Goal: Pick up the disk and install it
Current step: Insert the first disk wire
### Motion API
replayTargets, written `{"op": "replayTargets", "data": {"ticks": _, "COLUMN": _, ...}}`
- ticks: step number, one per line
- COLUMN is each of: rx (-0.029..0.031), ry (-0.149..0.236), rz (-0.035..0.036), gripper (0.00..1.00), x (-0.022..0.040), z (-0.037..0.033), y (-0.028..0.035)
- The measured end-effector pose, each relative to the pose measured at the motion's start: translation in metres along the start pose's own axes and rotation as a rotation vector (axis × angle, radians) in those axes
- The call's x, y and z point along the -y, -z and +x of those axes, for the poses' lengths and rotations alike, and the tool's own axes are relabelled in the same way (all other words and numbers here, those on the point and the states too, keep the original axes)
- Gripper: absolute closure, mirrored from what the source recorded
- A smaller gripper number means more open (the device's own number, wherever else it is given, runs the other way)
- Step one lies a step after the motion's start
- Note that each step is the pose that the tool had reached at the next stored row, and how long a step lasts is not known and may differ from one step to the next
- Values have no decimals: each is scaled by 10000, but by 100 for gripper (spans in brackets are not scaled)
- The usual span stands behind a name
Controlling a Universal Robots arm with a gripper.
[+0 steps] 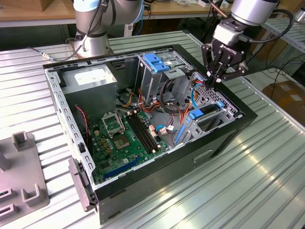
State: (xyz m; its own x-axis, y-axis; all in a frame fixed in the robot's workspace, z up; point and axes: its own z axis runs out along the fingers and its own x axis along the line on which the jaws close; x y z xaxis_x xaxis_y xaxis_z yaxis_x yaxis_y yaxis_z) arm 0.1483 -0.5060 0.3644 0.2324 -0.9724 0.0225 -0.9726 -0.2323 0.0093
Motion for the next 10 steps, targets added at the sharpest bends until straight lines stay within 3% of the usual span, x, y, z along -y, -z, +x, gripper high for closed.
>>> {"op": "replayTargets", "data": {"ticks": 4, "rx": 0, "ry": -9, "rz": 0, "gripper": 83, "x": -14, "z": 20, "y": -3}}
{"op": "replayTargets", "data": {"ticks": 6, "rx": 3, "ry": -21, "rz": 0, "gripper": 83, "x": -26, "z": 66, "y": -7}}
{"op": "replayTargets", "data": {"ticks": 8, "rx": 2, "ry": -46, "rz": -1, "gripper": 83, "x": -49, "z": 162, "y": -16}}
{"op": "replayTargets", "data": {"ticks": 10, "rx": 2, "ry": -252, "rz": -5, "gripper": 83, "x": -49, "z": 162, "y": -26}}
